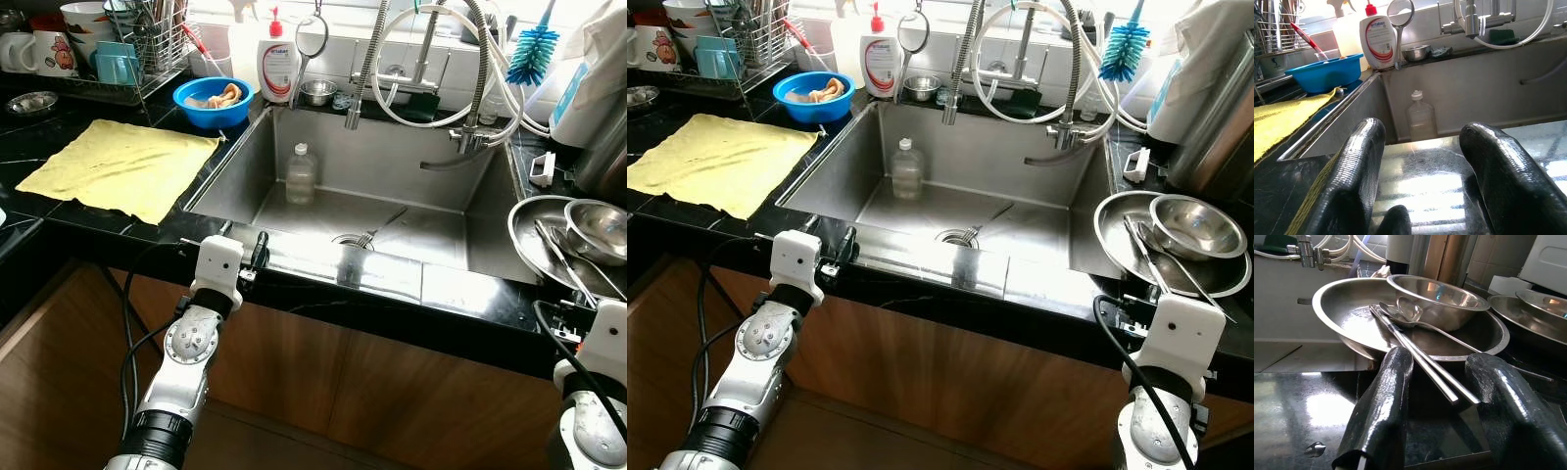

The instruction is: Kitchen organization

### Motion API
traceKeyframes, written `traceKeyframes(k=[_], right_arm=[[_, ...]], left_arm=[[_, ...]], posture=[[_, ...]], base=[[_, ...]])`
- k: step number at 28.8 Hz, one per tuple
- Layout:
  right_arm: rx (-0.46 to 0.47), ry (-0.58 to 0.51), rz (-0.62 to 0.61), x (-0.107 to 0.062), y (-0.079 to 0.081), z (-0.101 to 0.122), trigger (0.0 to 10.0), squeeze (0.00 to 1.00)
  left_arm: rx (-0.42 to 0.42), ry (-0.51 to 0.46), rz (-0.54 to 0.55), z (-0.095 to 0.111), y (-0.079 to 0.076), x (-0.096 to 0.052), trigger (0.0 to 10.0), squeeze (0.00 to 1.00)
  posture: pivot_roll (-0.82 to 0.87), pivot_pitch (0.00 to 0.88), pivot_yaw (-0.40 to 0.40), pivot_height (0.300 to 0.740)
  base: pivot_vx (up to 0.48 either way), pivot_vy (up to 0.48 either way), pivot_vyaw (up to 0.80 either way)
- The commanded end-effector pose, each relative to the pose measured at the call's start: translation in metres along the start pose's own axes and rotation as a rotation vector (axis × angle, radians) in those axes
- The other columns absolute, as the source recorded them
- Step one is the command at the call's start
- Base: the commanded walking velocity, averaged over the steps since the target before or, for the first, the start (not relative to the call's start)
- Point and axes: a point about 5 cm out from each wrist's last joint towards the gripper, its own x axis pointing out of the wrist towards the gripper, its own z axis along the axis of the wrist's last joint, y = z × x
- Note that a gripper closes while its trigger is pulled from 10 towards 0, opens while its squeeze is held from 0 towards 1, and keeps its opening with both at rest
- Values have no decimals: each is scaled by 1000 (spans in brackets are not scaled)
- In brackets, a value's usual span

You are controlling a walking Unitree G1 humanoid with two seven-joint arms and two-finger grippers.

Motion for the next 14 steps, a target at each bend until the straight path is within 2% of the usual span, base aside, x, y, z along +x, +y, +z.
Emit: traceKeyframes(k=[1, 2, 3, 4, 5, 14], right_arm=[[-7, 17, -2, 1, -1, -2, 9922, 0], [-3, 20, -5, 1, -1, -3, 7686, 0], [4, 24, -12, 2, -2, -3, 1922, 0], [5, 24, -14, 3, -2, -3, 1922, 0], [6, 25, -15, 3, -2, -3, 0, 0], [21, 5, -2, 4, 0, 1, 0, 0]], left_arm=[[17, 34, -15, -6, -1, -4, 10000, 0], [17, 34, -15, -6, -1, -4, 10000, 0], [17, 34, -15, -6, 0, -4, 10000, 0], [18, 34, -14, -6, 0, -4, 10000, 0], [17, 34, -14, -6, 0, -4, 10000, 0], [18, 33, -17, -5, 0, -3, 10000, 0]], posture=[[-22, 0, -42, 740], [-22, 0, -42, 740], [-22, 0, -42, 740], [-22, 0, -42, 740], [-22, 0, -42, 740], [-23, 0, -40, 740]], base=[[0, 0, 0], [0, 0, 0], [0, 0, 0], [0, 0, 0], [0, 0, 0], [0, 0, 0]])
